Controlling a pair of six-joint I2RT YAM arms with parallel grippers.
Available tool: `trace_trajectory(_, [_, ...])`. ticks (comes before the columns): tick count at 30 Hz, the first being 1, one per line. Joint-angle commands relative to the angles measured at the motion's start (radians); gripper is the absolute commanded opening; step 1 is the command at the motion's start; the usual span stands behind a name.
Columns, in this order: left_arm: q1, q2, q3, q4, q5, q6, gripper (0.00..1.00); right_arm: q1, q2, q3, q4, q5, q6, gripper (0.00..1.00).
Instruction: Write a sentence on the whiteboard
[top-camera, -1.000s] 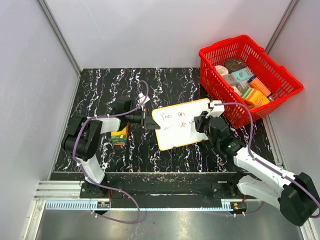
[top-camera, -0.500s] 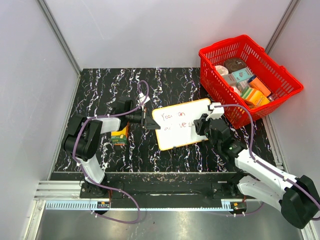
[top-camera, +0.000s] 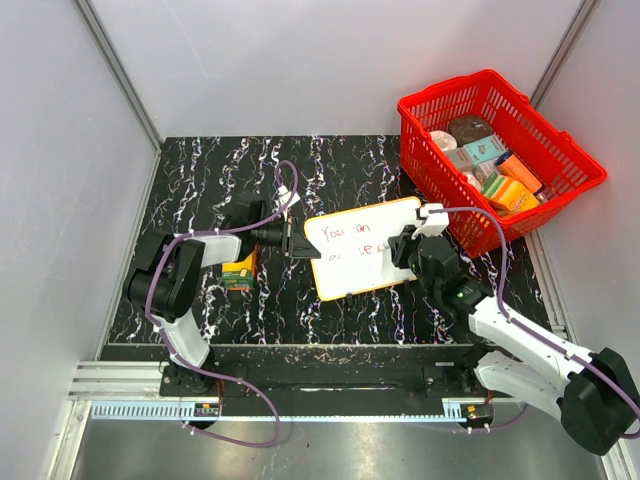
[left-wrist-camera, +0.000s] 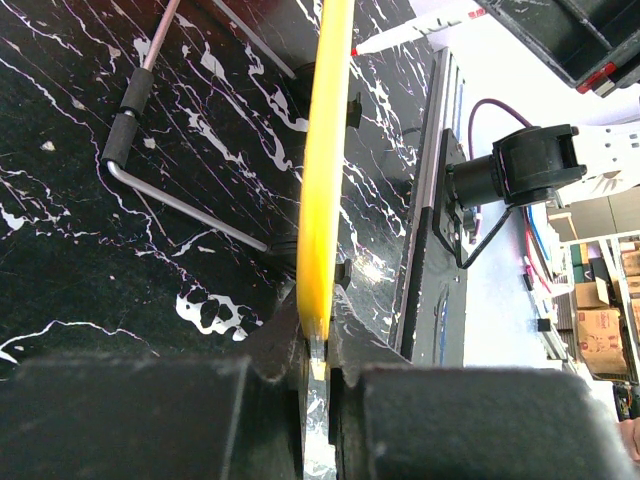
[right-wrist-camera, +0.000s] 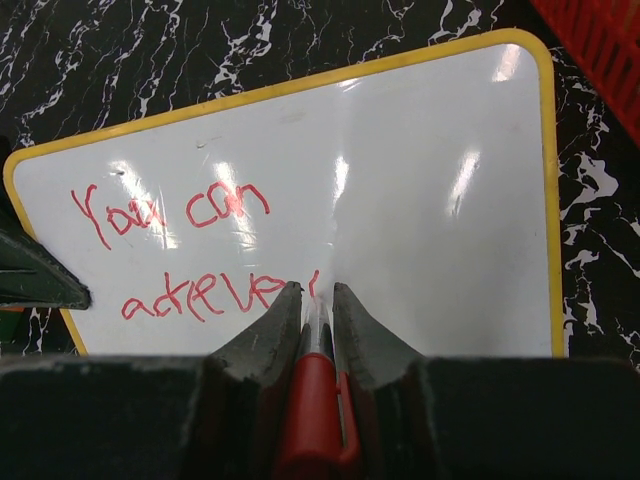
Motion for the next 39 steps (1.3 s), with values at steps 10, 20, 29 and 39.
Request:
trace_trajectory(10, [-0.019,-0.032,0.018,-0.019,0.001,0.040,0.00,-0.005,0.008,0.068,0.070,0.076,-0.019,0.00])
trace_trajectory(20, [-0.020,-0.032,0.016,-0.019,-0.002,0.043,0.00,-0.004,-0.007,0.051,0.045,0.088,-0.017,0.00])
trace_trajectory(29, [-0.019,-0.032,0.016,-0.022,-0.003,0.043,0.00,-0.004,-0.005,0.031,0.019,0.063,-0.008,0.00])
trace_trajectory(39, [-0.019,-0.030,0.018,-0.022,-0.005,0.044,0.00,-0.004,-0.027,-0.007,-0.027,0.034,0.013,0.00])
